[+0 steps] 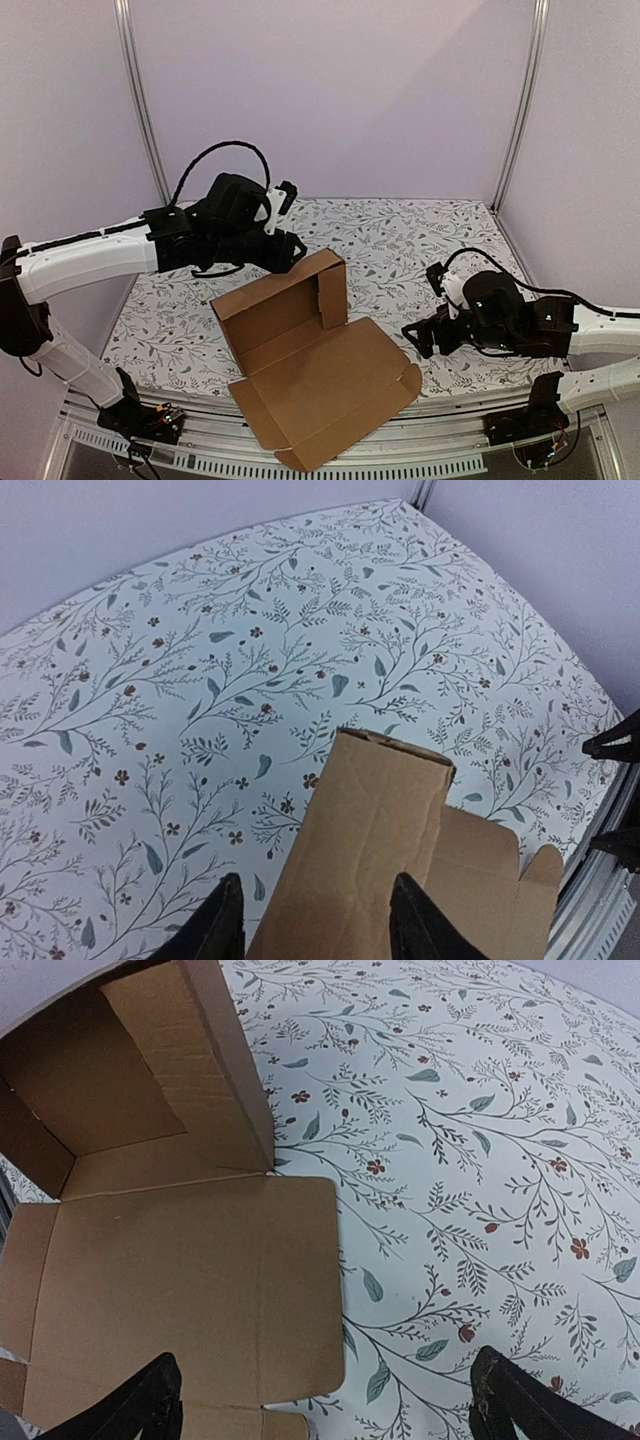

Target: Fold the paper box

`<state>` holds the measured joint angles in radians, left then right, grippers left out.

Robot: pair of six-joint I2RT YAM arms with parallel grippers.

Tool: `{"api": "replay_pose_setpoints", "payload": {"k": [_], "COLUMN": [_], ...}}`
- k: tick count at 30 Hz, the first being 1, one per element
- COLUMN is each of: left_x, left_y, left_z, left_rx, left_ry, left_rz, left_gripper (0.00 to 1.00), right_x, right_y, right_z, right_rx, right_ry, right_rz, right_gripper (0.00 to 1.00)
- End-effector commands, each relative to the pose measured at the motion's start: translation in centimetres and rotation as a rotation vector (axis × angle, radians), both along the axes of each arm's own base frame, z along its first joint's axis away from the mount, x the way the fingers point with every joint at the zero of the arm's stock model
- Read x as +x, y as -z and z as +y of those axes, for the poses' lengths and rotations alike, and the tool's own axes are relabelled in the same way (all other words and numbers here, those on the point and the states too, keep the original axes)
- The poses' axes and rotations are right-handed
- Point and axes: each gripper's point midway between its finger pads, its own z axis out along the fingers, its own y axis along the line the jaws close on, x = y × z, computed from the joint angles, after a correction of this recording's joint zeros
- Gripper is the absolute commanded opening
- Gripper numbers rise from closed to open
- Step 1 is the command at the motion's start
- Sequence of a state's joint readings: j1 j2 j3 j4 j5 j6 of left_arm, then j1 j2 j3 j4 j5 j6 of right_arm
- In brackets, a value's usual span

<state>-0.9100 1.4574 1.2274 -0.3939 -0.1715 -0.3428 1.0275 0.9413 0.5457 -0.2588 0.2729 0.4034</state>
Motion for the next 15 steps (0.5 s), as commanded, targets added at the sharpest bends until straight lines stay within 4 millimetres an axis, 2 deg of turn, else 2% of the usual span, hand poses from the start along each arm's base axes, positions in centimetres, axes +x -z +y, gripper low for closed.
{"api": "replay_pose_setpoints", "payload": {"k": [1, 4, 9, 15], "left_x": [0.0, -0.1, -0.2, -0.6], "left_y": [2.0, 2.7, 3.7, 5.0], "left_z": [3.4, 4.3, 5.2, 5.5], "left_rx": [0.056, 0.041, 0.003, -0.042], "left_ry": [-0.073, -0.086, -0.096, -0.088], "left_rz": [0.050, 0.089, 0.151, 0.216], "left_gripper": [0.50, 0.52, 0.52, 0.52], "right_x": [-2.8, -4.4, -6.7, -7.4], "right_y": [2.1, 2.9, 4.7, 7.0], "right_z": [-2.1, -2.3, -1.2, 0.3], "right_rx": [-0.076, -0.038, 0.073, 0.144], "right_ry": [0.027, 0.033, 0.049, 0.071], "right_rz": [0.206, 0.310, 0.507, 0.615], "right_gripper": [0.99, 0.99, 0.96, 0.83]}}
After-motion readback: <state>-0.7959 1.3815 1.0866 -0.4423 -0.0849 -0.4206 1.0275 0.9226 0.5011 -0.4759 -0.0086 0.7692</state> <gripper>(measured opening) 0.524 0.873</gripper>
